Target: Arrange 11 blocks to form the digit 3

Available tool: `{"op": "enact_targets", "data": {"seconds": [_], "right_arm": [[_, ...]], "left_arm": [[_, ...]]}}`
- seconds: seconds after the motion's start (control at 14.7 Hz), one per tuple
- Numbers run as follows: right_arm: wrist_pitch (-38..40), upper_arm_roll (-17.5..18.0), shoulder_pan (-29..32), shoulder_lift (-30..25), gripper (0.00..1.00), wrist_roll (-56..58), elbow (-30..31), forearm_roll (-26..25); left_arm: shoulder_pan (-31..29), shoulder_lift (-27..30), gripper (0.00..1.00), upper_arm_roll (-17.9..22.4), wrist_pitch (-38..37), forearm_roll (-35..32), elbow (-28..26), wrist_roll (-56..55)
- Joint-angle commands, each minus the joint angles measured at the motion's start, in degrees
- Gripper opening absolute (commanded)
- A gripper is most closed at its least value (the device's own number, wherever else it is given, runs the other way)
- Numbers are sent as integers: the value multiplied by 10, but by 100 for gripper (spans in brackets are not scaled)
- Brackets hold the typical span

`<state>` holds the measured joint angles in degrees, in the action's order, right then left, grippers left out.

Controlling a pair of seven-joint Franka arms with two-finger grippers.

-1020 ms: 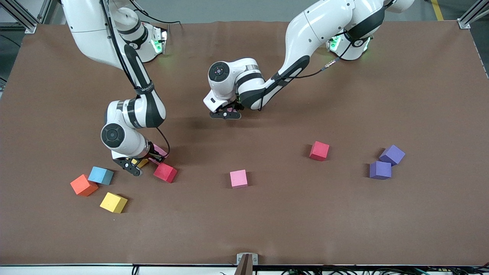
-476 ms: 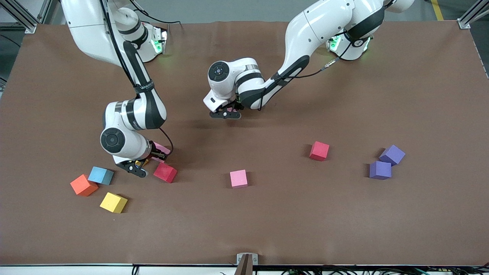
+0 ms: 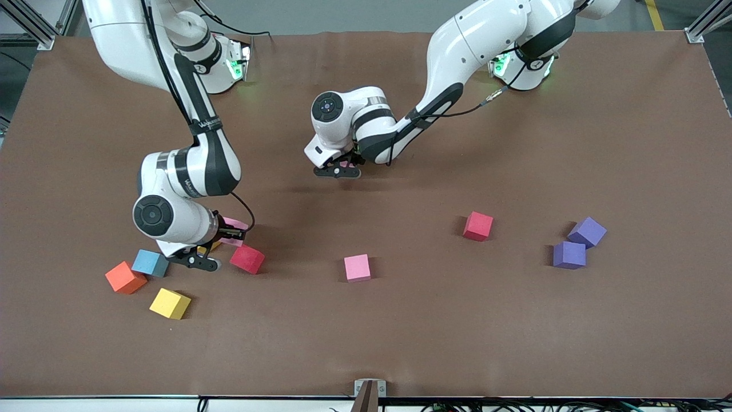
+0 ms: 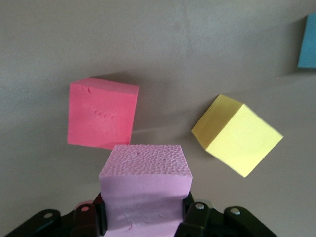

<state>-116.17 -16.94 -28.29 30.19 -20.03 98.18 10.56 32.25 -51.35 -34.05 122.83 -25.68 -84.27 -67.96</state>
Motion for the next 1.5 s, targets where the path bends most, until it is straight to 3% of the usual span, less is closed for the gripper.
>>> {"op": "enact_targets", "data": {"seconds": [0.0, 0.54, 0.61, 0.75, 0.82, 0.88, 1.43], "right_arm": [[23, 5, 9, -8, 18, 11, -8, -11], [54, 5, 3, -8, 16, 10, -23, -11], [55, 6, 2, -8, 16, 10, -23, -10], [59, 6, 1, -8, 16, 10, -22, -11], [61, 5, 2, -8, 16, 10, -23, -11], [62, 5, 2, -8, 16, 9, -22, -11], [63, 8, 0, -16, 16, 10, -25, -10]], "left_arm": [[10, -9, 20, 4, -3, -1, 9, -12], [11, -14, 21, 4, 0, -6, 9, -31], [11, -14, 24, 4, 0, -7, 8, -31], [11, -14, 52, 4, 0, -8, 9, -30], [11, -12, 80, 5, 0, -11, 9, -27], [11, -10, 100, 5, 0, -26, 9, -26], [7, 21, 100, 0, -12, -34, 4, -35]]}}
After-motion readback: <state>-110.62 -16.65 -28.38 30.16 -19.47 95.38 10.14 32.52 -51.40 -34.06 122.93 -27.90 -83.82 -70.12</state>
